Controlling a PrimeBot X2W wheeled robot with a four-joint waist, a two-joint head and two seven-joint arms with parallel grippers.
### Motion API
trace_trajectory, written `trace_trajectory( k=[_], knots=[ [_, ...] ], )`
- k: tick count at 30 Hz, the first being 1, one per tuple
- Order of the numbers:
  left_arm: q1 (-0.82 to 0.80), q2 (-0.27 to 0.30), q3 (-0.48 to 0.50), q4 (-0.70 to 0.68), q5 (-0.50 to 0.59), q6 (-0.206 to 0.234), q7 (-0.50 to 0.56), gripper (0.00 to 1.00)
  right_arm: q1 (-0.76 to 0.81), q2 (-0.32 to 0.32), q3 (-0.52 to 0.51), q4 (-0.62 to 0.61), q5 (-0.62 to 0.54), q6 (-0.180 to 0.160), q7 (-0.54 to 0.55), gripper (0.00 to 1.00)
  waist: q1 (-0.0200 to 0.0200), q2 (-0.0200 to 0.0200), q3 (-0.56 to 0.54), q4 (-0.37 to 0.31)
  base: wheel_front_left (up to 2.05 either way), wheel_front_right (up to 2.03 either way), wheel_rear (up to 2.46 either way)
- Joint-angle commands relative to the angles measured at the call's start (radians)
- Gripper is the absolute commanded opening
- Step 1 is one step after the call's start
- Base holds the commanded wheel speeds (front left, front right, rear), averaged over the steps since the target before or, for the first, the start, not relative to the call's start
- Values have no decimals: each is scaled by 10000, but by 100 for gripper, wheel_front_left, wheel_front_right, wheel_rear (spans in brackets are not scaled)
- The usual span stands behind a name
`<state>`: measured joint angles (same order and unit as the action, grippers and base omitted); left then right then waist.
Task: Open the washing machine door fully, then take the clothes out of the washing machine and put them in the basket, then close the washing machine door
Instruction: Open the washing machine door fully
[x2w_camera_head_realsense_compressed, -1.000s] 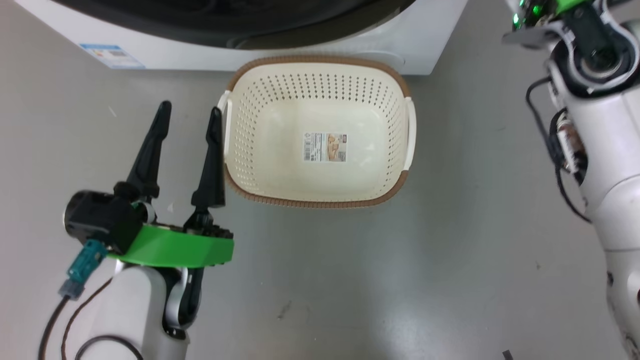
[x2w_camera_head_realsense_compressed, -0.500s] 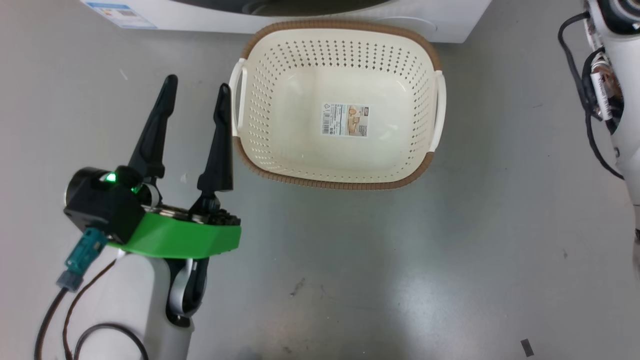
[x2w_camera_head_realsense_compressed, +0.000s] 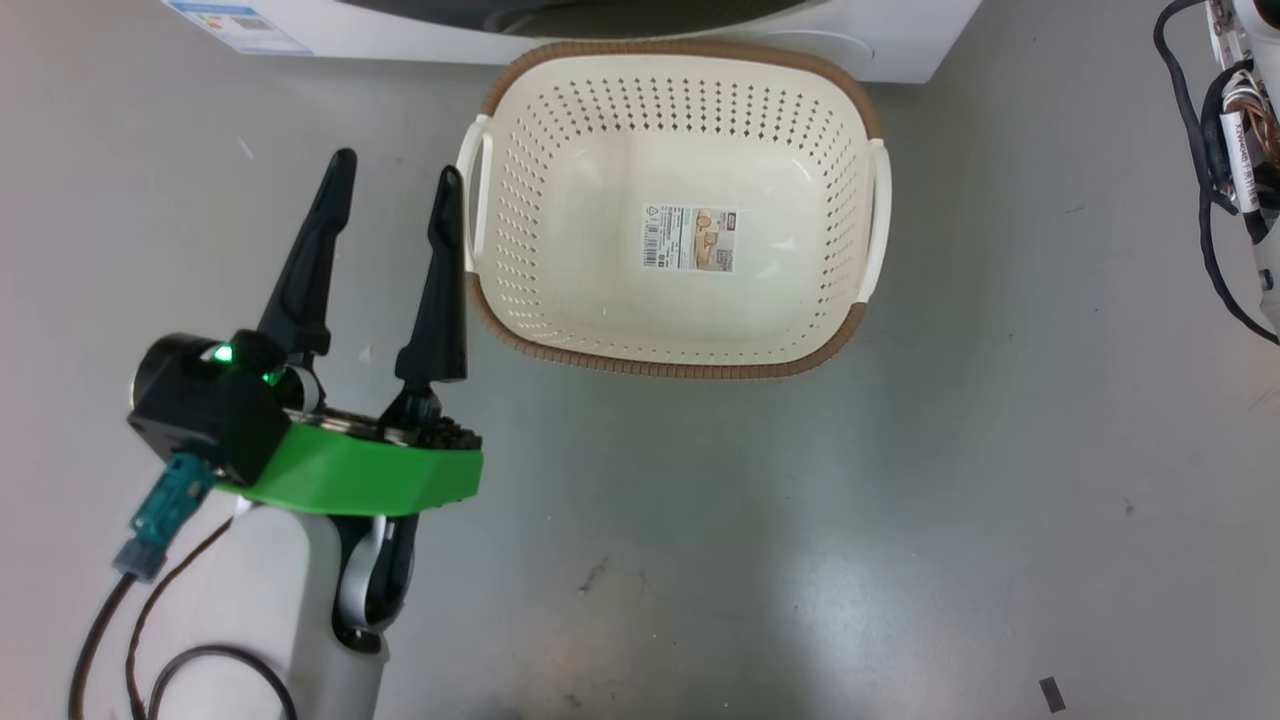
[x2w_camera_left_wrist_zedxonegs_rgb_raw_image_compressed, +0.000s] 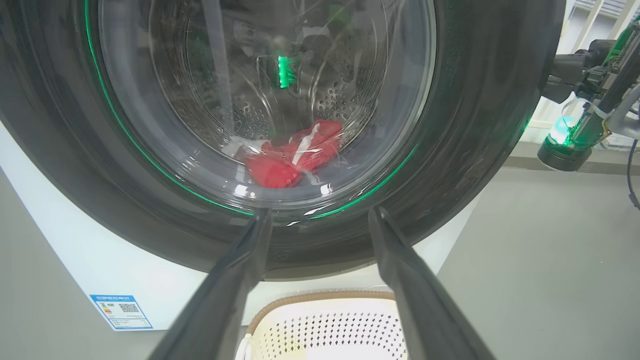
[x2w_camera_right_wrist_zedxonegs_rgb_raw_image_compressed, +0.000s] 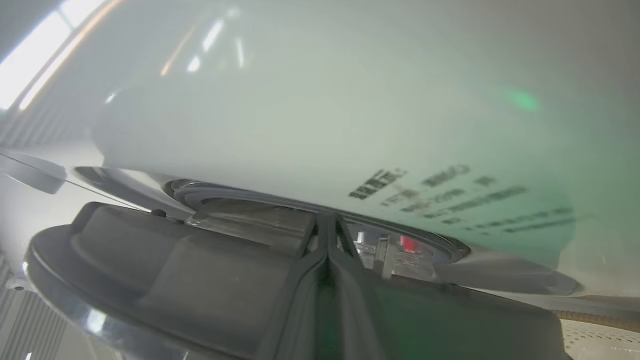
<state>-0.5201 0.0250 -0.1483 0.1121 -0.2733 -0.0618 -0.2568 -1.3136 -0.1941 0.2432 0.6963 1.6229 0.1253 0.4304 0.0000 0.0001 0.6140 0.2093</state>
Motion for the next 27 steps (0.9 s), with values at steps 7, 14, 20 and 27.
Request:
trace_trajectory(
  k=[7, 14, 20, 27],
  knots=[
    [117, 252, 360, -213, -36, -16, -49, 100, 309, 393, 214, -522, 146, 54, 529, 0, 0, -1, -229, -95, 0, 0, 0],
    [187, 252, 510, -145, 48, -52, -49, 100, 583, 355, 488, -559, -124, 54, 758, 0, 0, -1, -514, -193, 0, 0, 0],
    [309, 252, 564, -59, 129, -79, -49, 100, 950, 347, 610, -684, -160, 54, 999, 0, 0, -1, -800, -259, 0, 0, 0],
    [514, 252, 720, 14, 261, -98, -49, 100, 1425, 406, 785, -805, -244, 54, 1173, 0, 0, -1, -1147, -373, 0, 0, 0]
  ],
)
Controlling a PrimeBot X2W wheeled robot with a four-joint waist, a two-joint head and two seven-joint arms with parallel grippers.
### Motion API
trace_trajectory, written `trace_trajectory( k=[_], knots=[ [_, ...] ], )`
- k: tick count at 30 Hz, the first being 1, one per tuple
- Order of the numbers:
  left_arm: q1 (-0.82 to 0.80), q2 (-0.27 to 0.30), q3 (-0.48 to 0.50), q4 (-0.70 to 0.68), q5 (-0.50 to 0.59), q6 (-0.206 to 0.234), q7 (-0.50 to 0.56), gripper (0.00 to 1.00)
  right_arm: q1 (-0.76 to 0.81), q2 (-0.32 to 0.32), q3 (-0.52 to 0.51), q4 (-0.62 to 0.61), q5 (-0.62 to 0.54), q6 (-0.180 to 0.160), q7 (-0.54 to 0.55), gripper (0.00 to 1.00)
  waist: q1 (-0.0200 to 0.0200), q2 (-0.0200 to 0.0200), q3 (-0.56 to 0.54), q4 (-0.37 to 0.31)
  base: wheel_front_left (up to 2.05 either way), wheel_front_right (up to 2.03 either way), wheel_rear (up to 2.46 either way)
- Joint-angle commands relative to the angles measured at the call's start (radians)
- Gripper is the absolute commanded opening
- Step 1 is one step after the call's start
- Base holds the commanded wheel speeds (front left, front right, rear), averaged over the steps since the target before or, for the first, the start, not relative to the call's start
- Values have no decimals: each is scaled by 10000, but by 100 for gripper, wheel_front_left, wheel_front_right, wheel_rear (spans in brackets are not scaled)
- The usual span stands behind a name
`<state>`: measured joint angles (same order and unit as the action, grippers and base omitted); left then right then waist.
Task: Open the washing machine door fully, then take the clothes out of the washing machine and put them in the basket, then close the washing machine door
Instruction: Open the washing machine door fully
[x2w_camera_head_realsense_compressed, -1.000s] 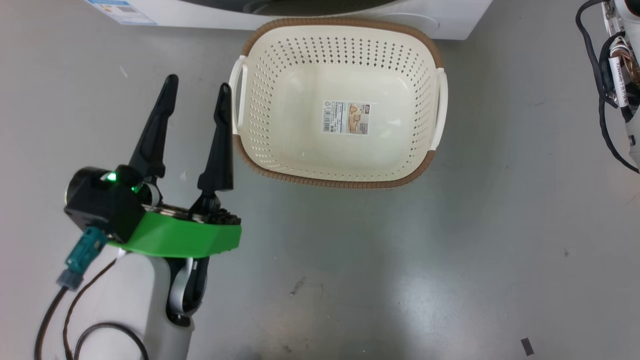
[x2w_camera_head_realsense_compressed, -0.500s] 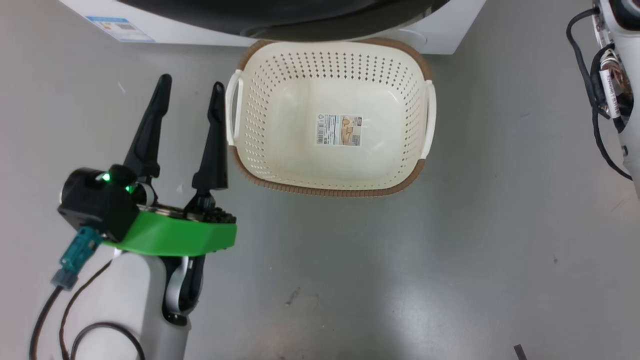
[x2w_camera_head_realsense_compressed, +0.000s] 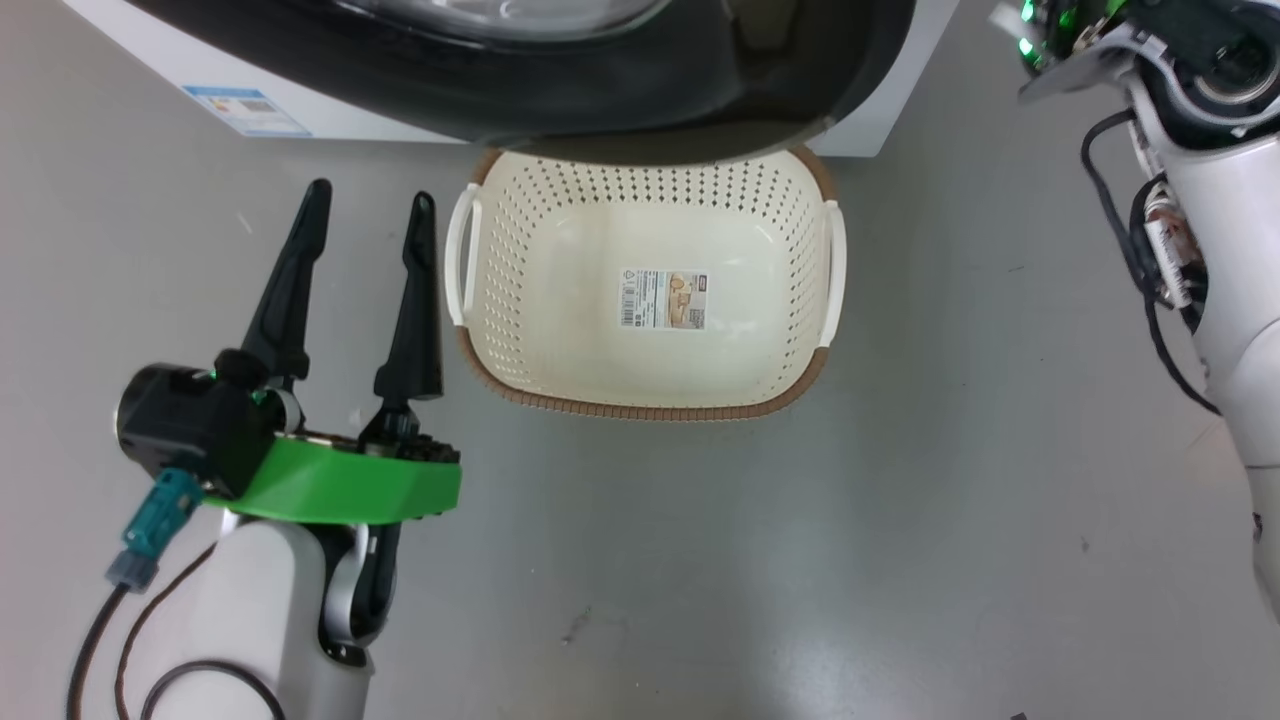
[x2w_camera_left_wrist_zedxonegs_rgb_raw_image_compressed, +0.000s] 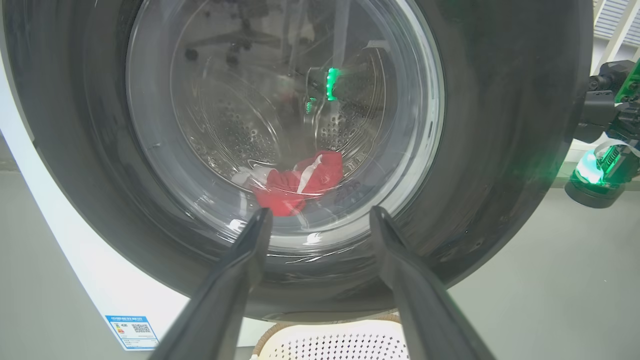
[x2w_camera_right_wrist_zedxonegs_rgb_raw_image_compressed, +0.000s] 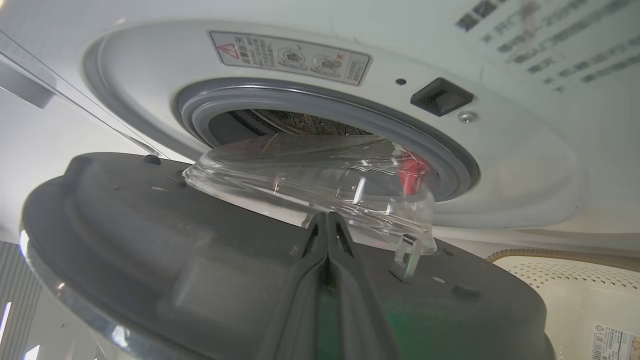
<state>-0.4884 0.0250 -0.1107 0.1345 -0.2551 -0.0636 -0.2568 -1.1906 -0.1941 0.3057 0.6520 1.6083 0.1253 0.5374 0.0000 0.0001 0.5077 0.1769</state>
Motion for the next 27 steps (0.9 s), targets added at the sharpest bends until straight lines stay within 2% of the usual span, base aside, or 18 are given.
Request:
trace_trajectory(
  k=[1, 27],
  knots=[
    [232, 252, 360, -193, 95, -83, -49, 100, 273, 434, 187, -371, -101, 54, 125, 0, 0, -1, -142, -67, 0, 0, 0],
    [794, 252, 722, -161, 305, -93, -49, 100, 1676, 988, 821, -933, -268, 54, 388, 0, 0, -1, -895, -608, 0, 0, 0]
  ],
)
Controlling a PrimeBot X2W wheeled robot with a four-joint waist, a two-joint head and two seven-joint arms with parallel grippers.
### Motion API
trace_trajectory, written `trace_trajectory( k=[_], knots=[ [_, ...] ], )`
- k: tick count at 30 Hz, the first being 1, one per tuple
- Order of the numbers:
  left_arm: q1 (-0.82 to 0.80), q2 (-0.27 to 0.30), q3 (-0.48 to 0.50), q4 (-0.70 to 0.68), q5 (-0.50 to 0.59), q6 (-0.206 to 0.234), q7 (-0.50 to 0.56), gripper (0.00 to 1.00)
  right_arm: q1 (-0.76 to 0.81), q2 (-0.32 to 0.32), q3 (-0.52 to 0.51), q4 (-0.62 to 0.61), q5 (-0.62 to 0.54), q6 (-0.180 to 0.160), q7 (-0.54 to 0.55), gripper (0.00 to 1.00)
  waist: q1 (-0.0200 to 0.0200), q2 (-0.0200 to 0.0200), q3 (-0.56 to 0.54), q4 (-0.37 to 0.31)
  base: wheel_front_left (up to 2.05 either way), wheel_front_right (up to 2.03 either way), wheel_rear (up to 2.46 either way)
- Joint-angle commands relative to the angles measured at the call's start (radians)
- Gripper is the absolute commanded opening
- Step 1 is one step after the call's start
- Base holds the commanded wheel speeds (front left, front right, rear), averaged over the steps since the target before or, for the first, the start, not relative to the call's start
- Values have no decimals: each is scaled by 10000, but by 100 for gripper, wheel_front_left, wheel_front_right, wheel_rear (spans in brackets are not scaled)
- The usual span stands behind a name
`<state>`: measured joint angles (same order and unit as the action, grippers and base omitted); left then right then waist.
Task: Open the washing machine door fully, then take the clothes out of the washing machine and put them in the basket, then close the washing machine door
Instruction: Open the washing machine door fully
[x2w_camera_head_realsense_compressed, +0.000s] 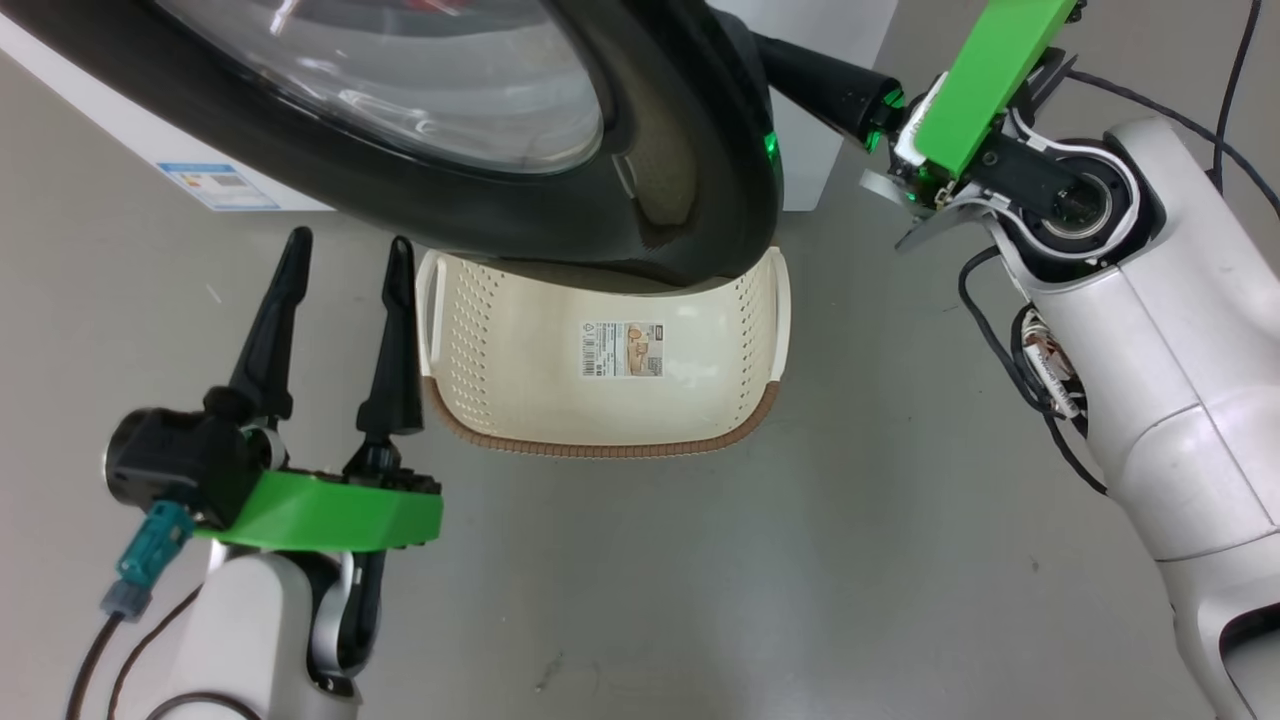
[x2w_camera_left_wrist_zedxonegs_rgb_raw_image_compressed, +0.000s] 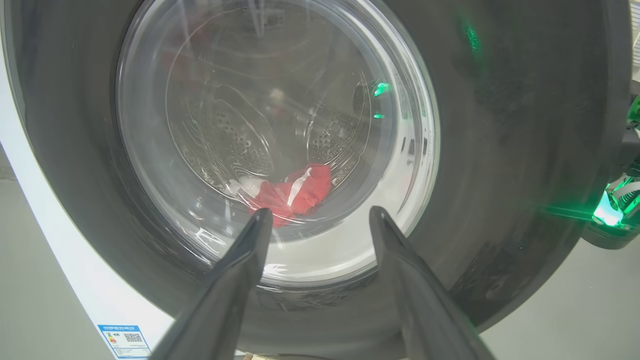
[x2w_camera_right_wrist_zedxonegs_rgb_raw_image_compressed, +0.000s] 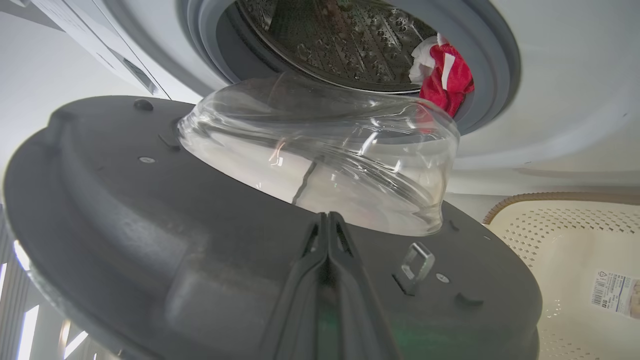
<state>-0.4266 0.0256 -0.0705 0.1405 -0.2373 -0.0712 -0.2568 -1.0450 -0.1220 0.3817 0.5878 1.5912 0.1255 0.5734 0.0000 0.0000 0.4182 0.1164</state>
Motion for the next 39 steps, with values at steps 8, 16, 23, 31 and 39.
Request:
trace_trajectory(
  k=[8, 16, 23, 31, 39],
  knots=[
    [103, 246, 336, -258, 99, -20, -49, 100, 165, 169, 285, -115, -1286, 52, -1459, 100, 0, 0, 154, -141, 0, 0, 0],
    [29, 246, 383, -292, 106, -29, -49, 100, 273, -195, 757, -275, -2878, 52, -3824, 100, 0, 0, 286, -244, 0, 0, 0],
    [31, 246, 490, -333, 155, -51, -49, 100, 602, -799, 1440, -208, -4661, 52, -6273, 100, 0, 0, 323, -351, 0, 0, 0],
    [185, 246, 543, -526, 177, 46, -49, 100, 1220, -1041, 1368, 610, -7617, 52, -8311, 100, 0, 0, 196, -471, 0, 0, 0],
    [374, 246, 597, -1075, 148, 153, -49, 100, 3215, -175, -1647, -1350, -11774, 52, -8349, 100, 0, 0, 211, -443, 0, 0, 0]
  ],
)
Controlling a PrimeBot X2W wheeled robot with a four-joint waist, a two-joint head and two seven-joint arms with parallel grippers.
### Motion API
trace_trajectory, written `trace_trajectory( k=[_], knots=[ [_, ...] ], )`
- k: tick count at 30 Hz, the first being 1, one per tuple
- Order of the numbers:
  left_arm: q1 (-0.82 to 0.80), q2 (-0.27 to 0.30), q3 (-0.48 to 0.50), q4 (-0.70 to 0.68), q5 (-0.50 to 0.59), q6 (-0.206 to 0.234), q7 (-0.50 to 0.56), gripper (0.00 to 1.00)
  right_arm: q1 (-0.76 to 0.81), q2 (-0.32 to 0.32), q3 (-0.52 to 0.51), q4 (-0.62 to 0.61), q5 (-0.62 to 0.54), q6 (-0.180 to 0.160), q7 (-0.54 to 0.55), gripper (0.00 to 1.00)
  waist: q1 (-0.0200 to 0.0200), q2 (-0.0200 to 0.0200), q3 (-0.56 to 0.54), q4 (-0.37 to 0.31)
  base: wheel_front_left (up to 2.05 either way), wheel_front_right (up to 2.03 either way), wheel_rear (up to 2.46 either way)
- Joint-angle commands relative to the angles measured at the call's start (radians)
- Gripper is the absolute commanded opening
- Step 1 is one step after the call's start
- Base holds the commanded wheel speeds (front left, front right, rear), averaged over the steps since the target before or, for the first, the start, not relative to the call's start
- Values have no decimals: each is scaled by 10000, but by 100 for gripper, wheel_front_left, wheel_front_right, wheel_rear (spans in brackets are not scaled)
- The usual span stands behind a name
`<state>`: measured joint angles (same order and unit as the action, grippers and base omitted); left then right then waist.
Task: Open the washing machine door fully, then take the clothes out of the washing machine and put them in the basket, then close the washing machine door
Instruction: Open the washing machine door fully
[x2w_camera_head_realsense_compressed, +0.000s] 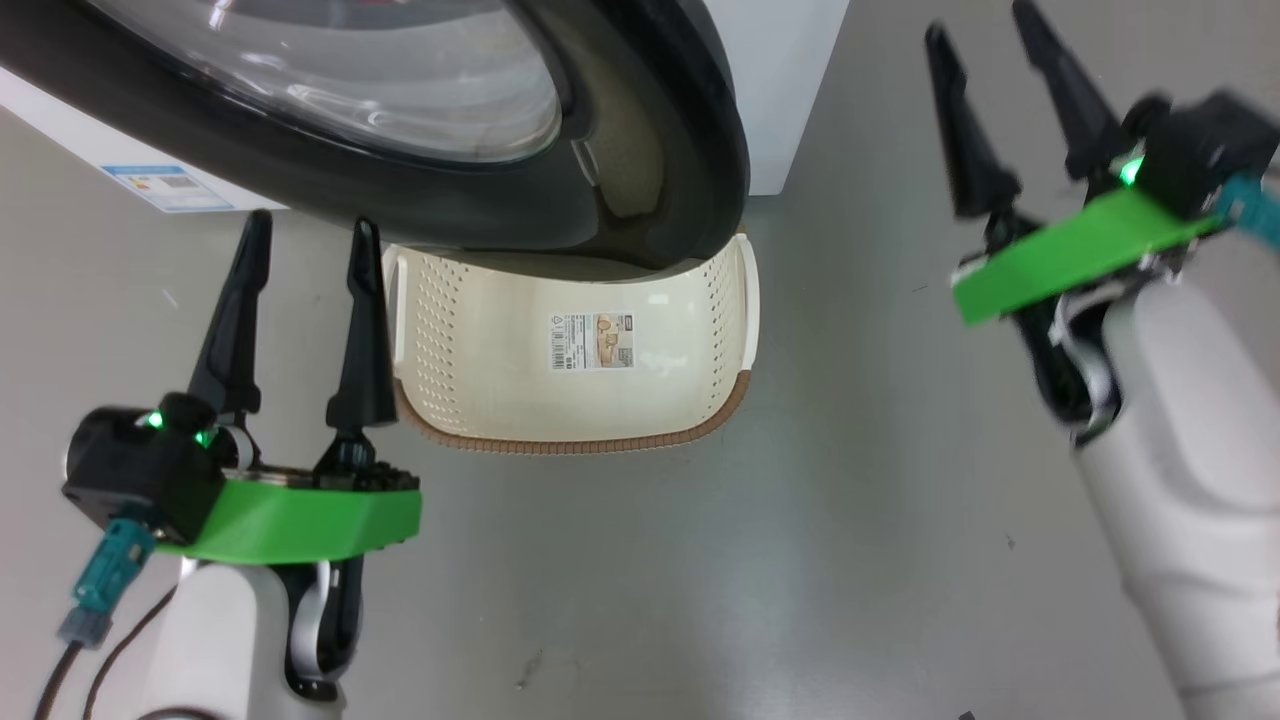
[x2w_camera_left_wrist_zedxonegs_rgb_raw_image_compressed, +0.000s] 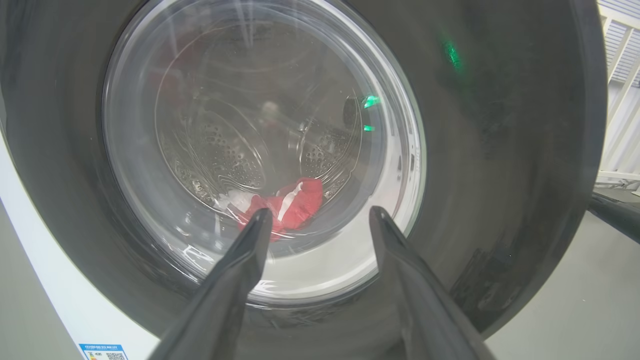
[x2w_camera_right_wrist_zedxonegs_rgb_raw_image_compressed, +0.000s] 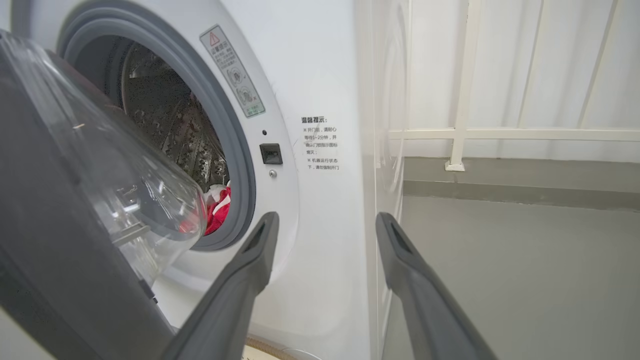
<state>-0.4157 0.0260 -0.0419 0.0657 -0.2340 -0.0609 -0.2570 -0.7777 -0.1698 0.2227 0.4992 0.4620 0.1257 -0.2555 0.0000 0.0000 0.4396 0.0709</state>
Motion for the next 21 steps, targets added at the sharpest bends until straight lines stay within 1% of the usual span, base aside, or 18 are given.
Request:
trace_trajectory(
  k=[1, 2, 4, 7, 13, 18, 21],
  knots=[
    [299, 242, 304, -370, 107, 65, -47, 100, 859, 458, -306, -766, -992, 50, -60, 100, 0, 0, -4, 17, 0, 0, 0],
    [299, 242, 304, -370, 107, 65, -47, 100, 859, 458, -306, -766, -992, 50, -60, 100, 0, 0, -4, 17, 0, 0, 0],
    [363, 242, 274, -443, 81, 114, -47, 100, 1438, 749, -668, -1339, -1798, 50, -60, 100, 0, 0, -2, 22, 0, 0, 0],
    [422, 242, 243, -512, 44, 167, -47, 100, 2072, 1025, -1023, -2105, -2586, 50, -61, 100, 0, 0, 13, 12, 0, 0, 0],
    [561, 242, 174, -632, -66, 274, -47, 100, 2839, 1181, -1548, -3528, -3912, 50, -61, 100, 0, 0, 27, 10, 0, 0, 0],
    [613, 242, 166, -624, -146, 299, -47, 100, 3488, 1192, -1881, -4401, -3691, 50, -62, 100, 0, 0, -15, 89, 0, 0, 0],
    [693, 242, 157, -674, -126, 337, -47, 100, 3835, 1193, -2028, -4711, -3495, 50, -62, 100, 0, 0, -44, 107, 0, 0, 0]
  ],
)
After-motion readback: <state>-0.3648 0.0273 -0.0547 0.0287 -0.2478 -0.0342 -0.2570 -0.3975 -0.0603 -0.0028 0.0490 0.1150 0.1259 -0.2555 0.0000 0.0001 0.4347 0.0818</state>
